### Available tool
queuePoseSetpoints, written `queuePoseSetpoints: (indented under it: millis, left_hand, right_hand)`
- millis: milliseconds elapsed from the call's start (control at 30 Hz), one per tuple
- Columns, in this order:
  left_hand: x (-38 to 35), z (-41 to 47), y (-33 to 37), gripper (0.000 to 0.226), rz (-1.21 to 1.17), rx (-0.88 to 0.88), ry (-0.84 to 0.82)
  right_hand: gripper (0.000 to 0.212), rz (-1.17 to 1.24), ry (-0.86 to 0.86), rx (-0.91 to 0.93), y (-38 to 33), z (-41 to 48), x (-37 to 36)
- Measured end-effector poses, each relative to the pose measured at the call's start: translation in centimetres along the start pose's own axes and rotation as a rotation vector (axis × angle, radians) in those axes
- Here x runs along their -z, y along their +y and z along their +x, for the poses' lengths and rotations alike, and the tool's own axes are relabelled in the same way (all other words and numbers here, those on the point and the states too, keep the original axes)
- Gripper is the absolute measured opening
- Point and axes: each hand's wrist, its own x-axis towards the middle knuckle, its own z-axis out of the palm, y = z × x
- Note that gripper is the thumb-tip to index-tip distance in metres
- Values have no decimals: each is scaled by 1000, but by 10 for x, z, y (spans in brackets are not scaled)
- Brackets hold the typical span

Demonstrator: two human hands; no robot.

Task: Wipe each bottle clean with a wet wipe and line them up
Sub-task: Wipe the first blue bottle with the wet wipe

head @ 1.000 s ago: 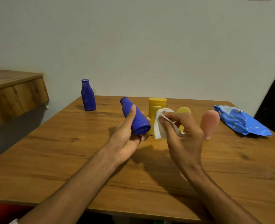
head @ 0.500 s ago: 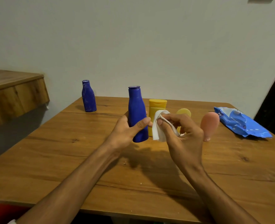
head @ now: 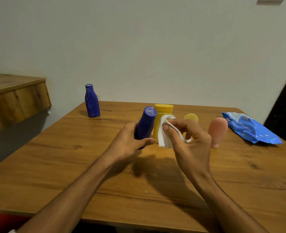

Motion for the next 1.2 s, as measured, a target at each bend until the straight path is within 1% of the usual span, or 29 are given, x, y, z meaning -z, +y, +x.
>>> queuePoseSetpoints:
  millis: [200, 333, 467, 633, 733, 833, 933, 1000, 1067, 1133, 1200]
  left_hand:
    - [-2, -2, -8, 38, 48, 22, 33]
    - [-4, 0, -15, 47, 164, 36, 51]
    - [-4, 0, -14, 52, 288, 25, 45]
    - [-4, 0, -12, 45, 383, 10, 19]
    - [-4, -2, -11, 45, 414, 4, 12]
    - [-3, -3, -7, 45, 411, 0, 1]
    - [-2, -4, -6, 43, 398, -6, 1]
    - [-2, -4, -8, 38, 397, -1, 5]
    - [-2, -3, -8, 35, 413, -3, 19]
    - [-2, -3, -9, 36, 397, -11, 25]
    - [-2, -3, -9, 35, 374, -10, 10]
  right_hand:
    - [14, 16, -17, 6, -4, 2, 1]
    - [17, 19, -32, -18, -6, 4, 3]
    - [17, 20, -85, -5, -10, 7, 5]
    - [19, -12, -160, 41, -6, 8, 5]
    - [20, -52, -196, 50, -3, 4, 2]
    - [24, -82, -185, 79, 1, 3, 0]
    - [24, -87, -159, 79, 5, 2, 0]
    - [25, -83, -197, 121, 5, -2, -2]
    - [25, -101, -234, 199, 4, -5, -4]
    - [26, -154, -210, 229, 7, -5, -3]
    - [26, -179, -152, 206, 10, -3, -2]
